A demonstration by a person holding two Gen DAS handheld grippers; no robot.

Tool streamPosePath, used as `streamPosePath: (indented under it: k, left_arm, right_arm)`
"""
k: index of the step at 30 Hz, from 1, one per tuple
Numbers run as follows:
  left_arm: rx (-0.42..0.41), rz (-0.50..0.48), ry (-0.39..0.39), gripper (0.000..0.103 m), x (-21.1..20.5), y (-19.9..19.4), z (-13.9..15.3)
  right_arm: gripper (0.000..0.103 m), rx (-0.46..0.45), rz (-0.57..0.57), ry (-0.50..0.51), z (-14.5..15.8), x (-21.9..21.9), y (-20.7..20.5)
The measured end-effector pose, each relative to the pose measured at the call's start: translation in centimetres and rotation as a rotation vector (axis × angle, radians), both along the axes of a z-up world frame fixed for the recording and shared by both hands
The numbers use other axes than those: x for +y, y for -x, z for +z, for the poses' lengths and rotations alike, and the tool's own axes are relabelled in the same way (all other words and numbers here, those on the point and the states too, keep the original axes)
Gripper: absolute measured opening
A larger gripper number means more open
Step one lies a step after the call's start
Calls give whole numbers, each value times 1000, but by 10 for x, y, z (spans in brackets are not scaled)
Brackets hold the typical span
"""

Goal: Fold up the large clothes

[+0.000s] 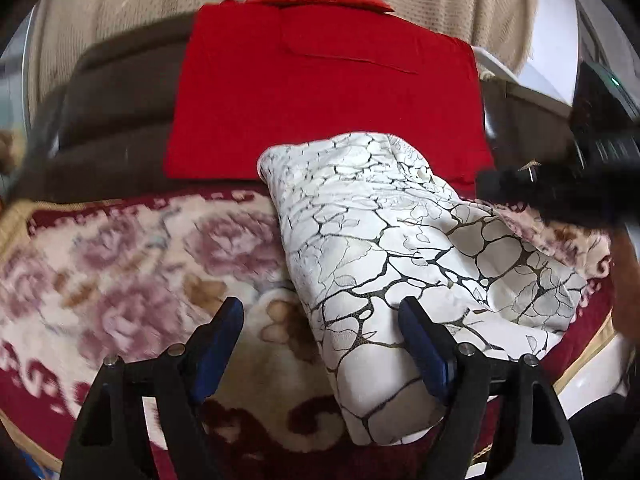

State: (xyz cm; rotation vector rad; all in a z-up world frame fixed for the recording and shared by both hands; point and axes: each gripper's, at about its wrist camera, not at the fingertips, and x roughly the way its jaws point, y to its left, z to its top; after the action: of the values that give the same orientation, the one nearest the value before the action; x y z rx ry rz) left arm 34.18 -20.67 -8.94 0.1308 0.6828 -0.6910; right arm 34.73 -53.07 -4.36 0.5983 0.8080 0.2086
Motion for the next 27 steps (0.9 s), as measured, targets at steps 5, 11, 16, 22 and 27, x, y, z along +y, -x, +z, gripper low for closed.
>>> streamPosePath:
  k: [5,11,16,22,27]
  left_arm:
    - [-6,-36,-29,87,-6,2,-6]
    - [17,-53,-26,87,-14,3,-12]
    - [63,-54,-53,90,-22,0,-24]
    - [88,-38,-89,90,-26,-2,-33]
    - [65,-21,-111,90,-27,2,-29]
  right_arm:
    - [0,152,-220,191,-42,-4,29]
    - [0,177,-228,30,-79,-29,31]
    - [0,185,-230,-36,-100,-40,21]
    - [1,145,-243,-36,-82,-33,29]
    - [8,74,-211,60,-43,-11,62]
